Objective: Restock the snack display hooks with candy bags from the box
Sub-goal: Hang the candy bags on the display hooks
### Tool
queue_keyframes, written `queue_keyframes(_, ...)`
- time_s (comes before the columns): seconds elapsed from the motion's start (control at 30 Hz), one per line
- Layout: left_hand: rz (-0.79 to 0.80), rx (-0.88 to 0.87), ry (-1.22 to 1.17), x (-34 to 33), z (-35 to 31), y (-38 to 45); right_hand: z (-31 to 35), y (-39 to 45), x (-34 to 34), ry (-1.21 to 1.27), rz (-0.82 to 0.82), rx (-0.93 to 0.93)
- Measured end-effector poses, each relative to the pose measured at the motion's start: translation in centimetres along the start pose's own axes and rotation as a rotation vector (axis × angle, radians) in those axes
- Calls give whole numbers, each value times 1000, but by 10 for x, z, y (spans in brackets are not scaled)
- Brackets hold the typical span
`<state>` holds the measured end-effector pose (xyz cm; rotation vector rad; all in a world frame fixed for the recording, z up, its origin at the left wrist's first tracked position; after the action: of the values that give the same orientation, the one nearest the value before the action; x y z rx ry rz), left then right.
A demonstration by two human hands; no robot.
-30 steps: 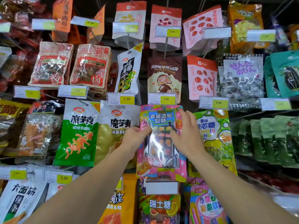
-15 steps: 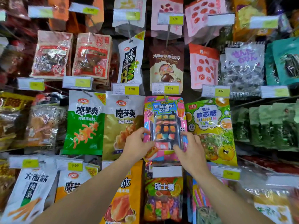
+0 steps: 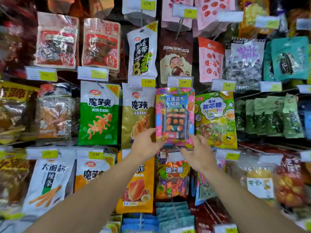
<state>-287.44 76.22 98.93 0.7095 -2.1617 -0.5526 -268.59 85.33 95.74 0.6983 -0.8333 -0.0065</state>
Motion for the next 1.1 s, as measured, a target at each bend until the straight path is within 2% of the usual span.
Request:
queue_keyframes(0.13,23,-13,-52,17,16,-45,29,-55,-6,-36,-25,29)
queue_keyframes(0.37,160,30,-20,28,68,-146,63,-172,-47,-57,112,-45)
queue_keyframes(0.5,228,103,-69,39,105,-225,77,-246,-77,-125,257,-70)
queue_keyframes(0.67,279,231,57,56,149,-327,91,-328,-110,-180,399,-8)
queue_keyframes(0.77,288,285,118,68,171,-387,95,-380,-131,-182,502,0)
queue_keyframes(1.1,462,535,174,93,253,-562,121,-557,-216,-139,825,-35)
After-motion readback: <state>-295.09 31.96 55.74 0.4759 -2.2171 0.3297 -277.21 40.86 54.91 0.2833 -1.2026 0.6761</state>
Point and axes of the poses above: each hand's wrist, its own y-axis towards the middle knuckle, its own x-axis out of the back of the hand, z = x × y, the point moved 8 cm from there along y, towards the middle knuckle, and after that the axes turned 1 degree about z, right-handed, at the moved point
